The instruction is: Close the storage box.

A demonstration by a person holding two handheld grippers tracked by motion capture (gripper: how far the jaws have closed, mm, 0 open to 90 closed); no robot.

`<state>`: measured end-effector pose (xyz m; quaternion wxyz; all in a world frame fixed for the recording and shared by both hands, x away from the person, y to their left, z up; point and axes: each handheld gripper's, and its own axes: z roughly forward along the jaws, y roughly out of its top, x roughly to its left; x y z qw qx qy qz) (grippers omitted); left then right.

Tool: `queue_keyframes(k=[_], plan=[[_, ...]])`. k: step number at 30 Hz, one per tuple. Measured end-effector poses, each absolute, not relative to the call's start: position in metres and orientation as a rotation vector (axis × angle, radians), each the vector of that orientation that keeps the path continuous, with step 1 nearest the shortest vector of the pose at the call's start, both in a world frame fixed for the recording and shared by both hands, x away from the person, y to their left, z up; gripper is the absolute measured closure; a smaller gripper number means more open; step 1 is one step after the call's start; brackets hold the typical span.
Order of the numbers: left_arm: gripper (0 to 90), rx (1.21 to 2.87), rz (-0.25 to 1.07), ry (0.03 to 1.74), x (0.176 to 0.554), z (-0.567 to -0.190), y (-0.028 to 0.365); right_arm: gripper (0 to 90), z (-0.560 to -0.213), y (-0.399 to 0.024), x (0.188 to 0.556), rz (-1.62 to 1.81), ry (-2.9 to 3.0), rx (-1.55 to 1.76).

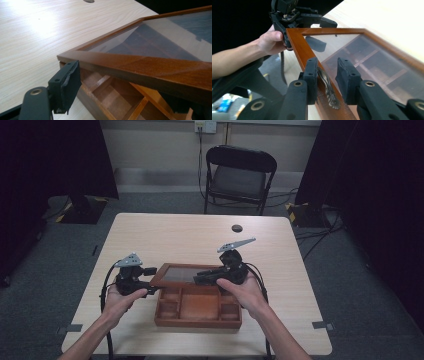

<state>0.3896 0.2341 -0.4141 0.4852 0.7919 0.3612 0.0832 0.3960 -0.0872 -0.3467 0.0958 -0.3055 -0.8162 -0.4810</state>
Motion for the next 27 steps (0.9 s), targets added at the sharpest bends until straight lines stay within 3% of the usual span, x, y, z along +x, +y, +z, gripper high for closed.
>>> queue_keyframes(k=[5,27], plan=[[22.1,1.937,0.202,0.887,0.3912,-0.4158,0.2317,79.8,-0.3516,-0.0905,0.3989,-1.404,-2.366,-0.886],[21.0,1.967,0.181,0.903,0.3935,-0.4231,0.2305,80.3,-0.3559,-0.0980,0.3942,-1.393,-2.428,-0.853]])
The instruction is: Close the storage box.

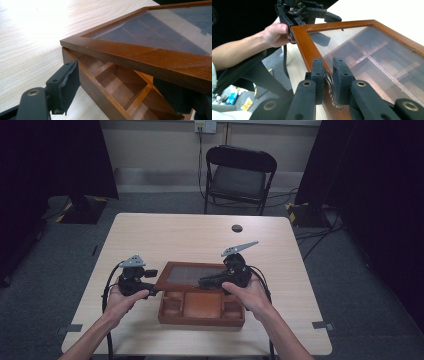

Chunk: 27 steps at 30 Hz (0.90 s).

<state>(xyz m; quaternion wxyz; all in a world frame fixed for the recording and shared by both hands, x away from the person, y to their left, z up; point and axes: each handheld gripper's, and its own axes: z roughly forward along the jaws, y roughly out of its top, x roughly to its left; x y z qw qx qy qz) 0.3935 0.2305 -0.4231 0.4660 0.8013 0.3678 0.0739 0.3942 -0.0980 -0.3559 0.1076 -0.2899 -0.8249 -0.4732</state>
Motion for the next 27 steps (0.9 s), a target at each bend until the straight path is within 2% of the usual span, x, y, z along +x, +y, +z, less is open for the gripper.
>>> queue_keyframes(k=[7,11,15,27], plan=[[20.6,1.976,0.179,0.909,0.396,-0.426,0.234,80.5,-0.354,-0.097,0.391,-1.368,-2.473,-0.846],[20.7,1.929,0.120,0.956,0.399,-0.430,0.239,80.6,-0.354,-0.098,0.392,-1.379,-2.480,-0.842],[21.0,1.949,0.171,0.983,0.404,-0.433,0.245,80.5,-0.354,-0.099,0.391,-1.376,-2.484,-0.843],[22.3,1.900,0.189,1.065,0.410,-0.433,0.265,80.3,-0.365,-0.105,0.381,-1.342,-2.541,-0.804]])
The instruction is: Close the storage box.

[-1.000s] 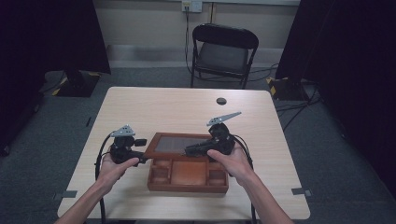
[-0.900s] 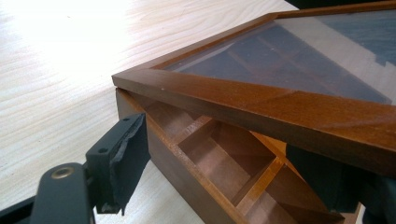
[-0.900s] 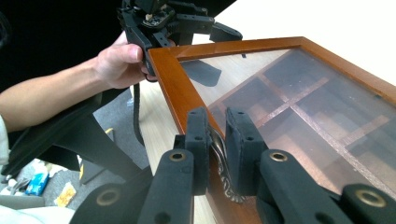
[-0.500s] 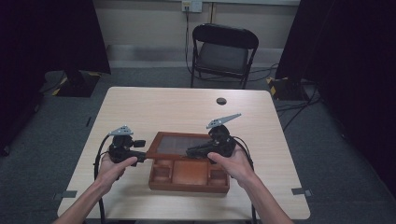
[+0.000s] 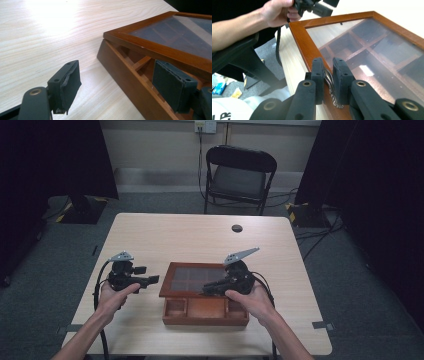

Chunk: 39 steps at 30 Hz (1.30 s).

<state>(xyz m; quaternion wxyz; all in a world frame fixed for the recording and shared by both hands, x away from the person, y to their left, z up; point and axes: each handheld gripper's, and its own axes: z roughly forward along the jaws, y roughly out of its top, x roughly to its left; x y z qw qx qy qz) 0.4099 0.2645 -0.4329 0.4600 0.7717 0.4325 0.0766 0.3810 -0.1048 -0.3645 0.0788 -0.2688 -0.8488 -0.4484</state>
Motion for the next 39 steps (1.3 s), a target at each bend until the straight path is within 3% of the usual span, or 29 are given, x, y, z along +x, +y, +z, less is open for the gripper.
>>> queue_keyframes(k=[22,39], plan=[[22.2,1.994,0.181,1.020,0.407,-0.437,0.251,80.2,-0.394,-0.100,0.366,-1.242,-2.599,-0.790],[22.5,1.955,0.174,1.023,0.407,-0.435,0.254,80.6,-0.422,-0.094,0.363,-1.135,-2.610,-0.806]])
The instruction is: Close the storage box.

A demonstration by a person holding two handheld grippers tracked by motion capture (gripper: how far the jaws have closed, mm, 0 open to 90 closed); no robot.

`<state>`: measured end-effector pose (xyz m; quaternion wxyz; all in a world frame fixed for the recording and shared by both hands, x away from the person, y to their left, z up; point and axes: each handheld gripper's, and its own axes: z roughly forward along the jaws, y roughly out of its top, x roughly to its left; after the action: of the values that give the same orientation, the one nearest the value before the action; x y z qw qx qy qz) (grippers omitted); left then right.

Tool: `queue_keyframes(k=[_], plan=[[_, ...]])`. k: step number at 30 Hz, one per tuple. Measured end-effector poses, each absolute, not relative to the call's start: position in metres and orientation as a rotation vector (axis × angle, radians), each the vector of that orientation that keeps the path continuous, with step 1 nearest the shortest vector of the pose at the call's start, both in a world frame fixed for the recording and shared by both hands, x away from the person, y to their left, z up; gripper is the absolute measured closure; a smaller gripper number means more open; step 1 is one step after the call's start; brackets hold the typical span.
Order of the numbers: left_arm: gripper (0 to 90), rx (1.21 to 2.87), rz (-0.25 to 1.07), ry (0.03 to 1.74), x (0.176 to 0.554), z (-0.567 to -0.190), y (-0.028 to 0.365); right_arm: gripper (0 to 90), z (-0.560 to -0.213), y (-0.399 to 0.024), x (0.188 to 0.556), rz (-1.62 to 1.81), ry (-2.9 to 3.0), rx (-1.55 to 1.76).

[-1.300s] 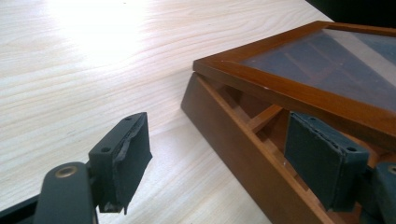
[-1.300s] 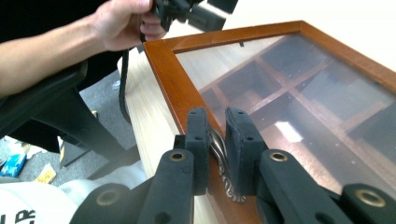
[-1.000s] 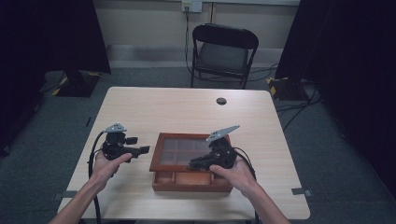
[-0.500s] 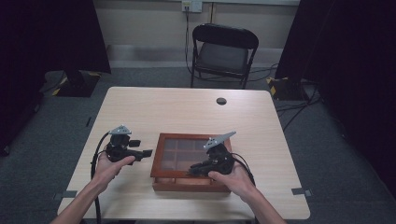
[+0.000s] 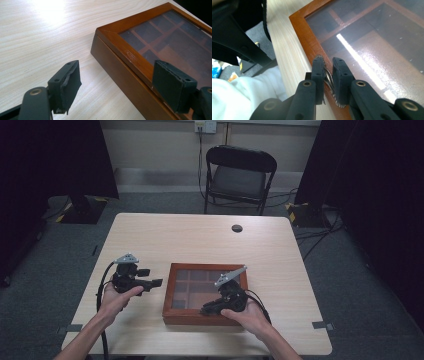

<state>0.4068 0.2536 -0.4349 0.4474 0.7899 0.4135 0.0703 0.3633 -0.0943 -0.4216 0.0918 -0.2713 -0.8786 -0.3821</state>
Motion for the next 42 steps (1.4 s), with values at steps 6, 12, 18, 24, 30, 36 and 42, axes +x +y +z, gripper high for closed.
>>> queue_keyframes(k=[6,12,18,24,30,36,42], plan=[[22.5,1.956,0.170,1.022,0.406,-0.436,0.253,80.7,-0.430,-0.091,0.362,-1.113,-2.622,-0.803],[22.5,1.964,0.176,1.026,0.407,-0.436,0.252,74.1,-0.431,-0.093,0.362,-1.135,-2.605,-0.811],[22.5,1.974,0.176,1.028,0.407,-0.437,0.252,52.4,-0.418,-0.101,0.366,-1.248,-2.596,-0.935],[22.4,1.956,0.160,1.055,0.407,-0.438,0.257,42.5,-0.406,-0.123,0.376,-1.345,-2.559,-1.115],[22.4,1.996,0.193,1.052,0.401,-0.437,0.265,31.9,-0.404,-0.157,0.378,-1.397,-2.549,-1.321],[22.4,2.011,0.211,1.115,0.399,-0.445,0.284,23.6,-0.413,-0.195,0.378,-1.368,-2.538,-1.500],[21.4,2.031,0.215,1.186,0.402,-0.459,0.299,15.7,-0.434,-0.230,0.386,-1.328,-2.547,-1.677]])
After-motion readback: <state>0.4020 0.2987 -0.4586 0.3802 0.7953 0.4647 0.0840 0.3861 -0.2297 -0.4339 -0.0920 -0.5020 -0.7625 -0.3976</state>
